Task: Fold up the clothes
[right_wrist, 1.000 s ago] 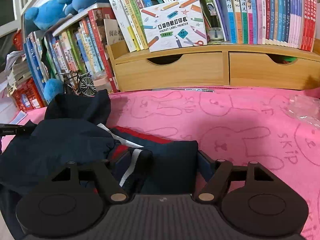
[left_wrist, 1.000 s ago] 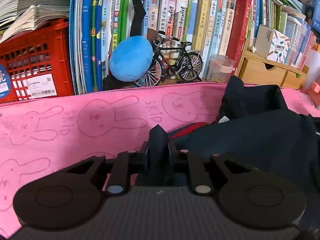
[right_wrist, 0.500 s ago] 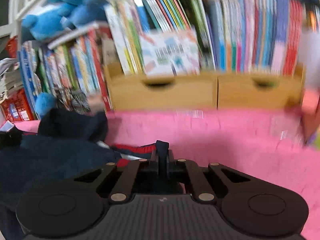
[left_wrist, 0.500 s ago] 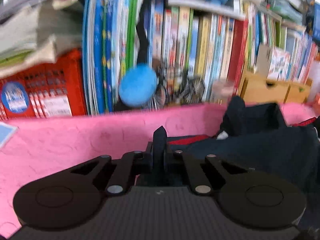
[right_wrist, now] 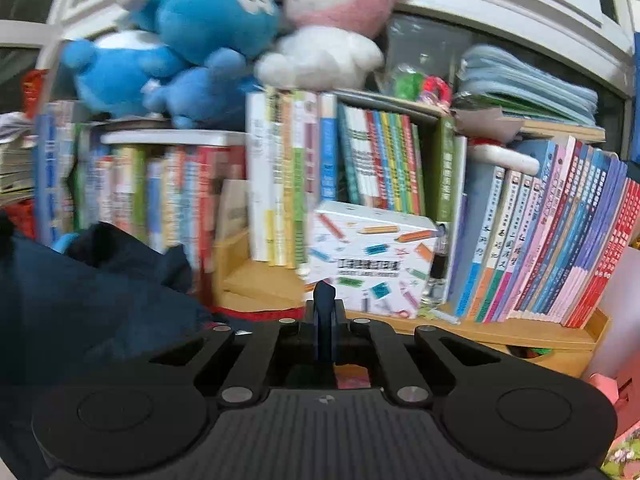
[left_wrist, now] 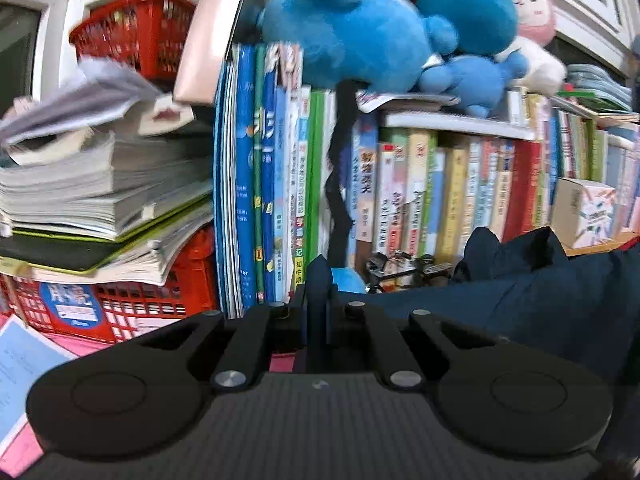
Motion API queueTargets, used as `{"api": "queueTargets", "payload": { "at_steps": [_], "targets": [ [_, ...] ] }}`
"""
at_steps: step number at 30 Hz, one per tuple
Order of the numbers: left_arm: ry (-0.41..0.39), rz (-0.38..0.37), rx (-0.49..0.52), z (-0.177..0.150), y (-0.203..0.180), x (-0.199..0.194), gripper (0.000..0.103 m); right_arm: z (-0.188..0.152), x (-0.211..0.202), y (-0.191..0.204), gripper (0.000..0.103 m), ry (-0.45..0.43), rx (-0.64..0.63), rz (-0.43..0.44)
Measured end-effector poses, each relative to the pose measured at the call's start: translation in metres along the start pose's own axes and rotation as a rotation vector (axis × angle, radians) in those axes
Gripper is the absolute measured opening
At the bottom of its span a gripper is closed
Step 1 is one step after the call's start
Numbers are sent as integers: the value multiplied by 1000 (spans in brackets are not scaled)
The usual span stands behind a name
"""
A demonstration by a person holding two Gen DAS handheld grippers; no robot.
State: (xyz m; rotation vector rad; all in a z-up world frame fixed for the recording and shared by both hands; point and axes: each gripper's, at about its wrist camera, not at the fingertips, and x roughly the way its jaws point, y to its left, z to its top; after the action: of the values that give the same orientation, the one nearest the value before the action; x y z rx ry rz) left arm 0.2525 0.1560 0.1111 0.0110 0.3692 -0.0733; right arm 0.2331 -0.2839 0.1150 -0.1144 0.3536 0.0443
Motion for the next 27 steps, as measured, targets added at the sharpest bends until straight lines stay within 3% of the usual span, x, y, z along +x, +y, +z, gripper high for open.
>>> {"api": "queueTargets", "payload": {
  "at_steps": [4, 6, 7, 10, 12, 13, 16, 18, 22, 24, 27],
  "targets": [
    [122, 24, 43, -24, -1, 37, 11, -22, 41, -7, 10, 107, 12, 9],
    [166, 56, 71, -39, -2, 49, 18, -40, 58, -8, 15, 153, 16, -24],
    [188, 72, 85, -47, -3, 54, 20, -50, 66, -10, 20, 181, 27, -29],
    [224, 110, 92, -54, -1, 58, 29, -76, 87, -20, 54, 285, 90, -26],
    [238, 132, 92, -54, 0, 56, 29, -80, 80, -28, 59, 269, 134, -28],
    [228, 141, 103, -52, 1, 48, 29, -78, 71, -30, 68, 246, 128, -23],
    [180, 148, 160, -44, 1, 15, 33, -69, 35, -27, 76, 174, 53, 1],
    [158, 114, 173, -43, 0, -14, 45, -65, 8, -24, 81, 128, 1, 35],
    [140, -10, 201, -51, -6, -70, 53, -65, -41, 9, 90, 104, -60, 204],
    [143, -80, 234, -65, -17, -96, 71, -63, -46, 27, 92, 138, -5, 270],
    [169, -117, 338, -89, -39, -108, 75, -62, -17, 40, 92, 238, 217, 308]
  ]
}}
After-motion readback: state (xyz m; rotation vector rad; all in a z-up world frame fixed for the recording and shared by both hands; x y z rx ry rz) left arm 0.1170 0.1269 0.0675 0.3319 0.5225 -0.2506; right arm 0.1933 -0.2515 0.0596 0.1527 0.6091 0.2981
